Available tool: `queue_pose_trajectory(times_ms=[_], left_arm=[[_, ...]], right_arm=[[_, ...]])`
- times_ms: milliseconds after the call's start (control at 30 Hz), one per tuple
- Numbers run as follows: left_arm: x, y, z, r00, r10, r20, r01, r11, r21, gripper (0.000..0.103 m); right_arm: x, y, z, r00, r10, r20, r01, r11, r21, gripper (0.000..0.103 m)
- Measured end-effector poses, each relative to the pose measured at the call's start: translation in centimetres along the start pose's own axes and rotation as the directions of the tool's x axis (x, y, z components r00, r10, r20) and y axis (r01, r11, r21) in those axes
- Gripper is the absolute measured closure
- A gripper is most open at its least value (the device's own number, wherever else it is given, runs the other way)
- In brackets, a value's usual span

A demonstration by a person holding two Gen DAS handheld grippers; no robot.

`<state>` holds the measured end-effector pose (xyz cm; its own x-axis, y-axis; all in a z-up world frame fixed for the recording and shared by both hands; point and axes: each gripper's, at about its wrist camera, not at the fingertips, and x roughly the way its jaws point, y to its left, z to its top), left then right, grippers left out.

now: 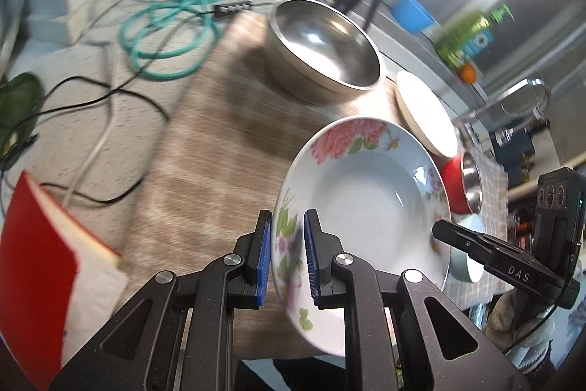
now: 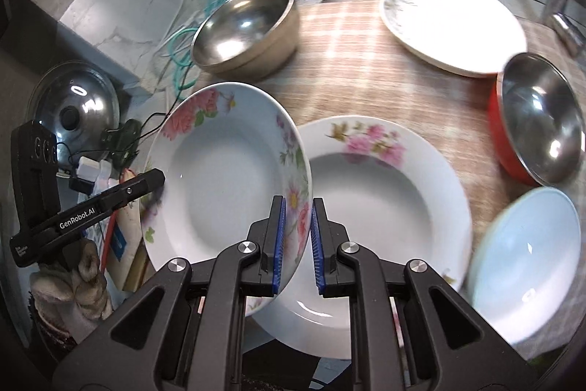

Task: Organize plates and bowls

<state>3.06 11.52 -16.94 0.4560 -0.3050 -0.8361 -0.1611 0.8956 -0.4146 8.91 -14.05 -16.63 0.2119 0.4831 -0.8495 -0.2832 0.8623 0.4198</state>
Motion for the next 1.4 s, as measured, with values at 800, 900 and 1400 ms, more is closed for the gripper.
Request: queue_pose_trajectory(times_ms=[800,900,1400], left_arm=[[6.5,-7.0,0.8,0.988,0.001,-0.155,0.039,0.966,0.257,0.087],[6.8,-7.6,1.0,0.988,0.004,-0.157,0.042,0.957,0.286,0.087],[7.6,-10.3,0.4,0.989,0.099,-0.111,-0.040,0.896,0.443,0.087]], right_arm=[[-2.2,-5.0,-5.5,0.992,-0.122,0.024,0.117,0.981,0.157,0.087],[-2.0,-5.4,-5.9,0.991,-0.131,0.016,0.127,0.977,0.173,0.086],[-1.1,-5.2,-6.7,0.985,-0.172,-0.016,0.173,0.976,0.132,0.082]])
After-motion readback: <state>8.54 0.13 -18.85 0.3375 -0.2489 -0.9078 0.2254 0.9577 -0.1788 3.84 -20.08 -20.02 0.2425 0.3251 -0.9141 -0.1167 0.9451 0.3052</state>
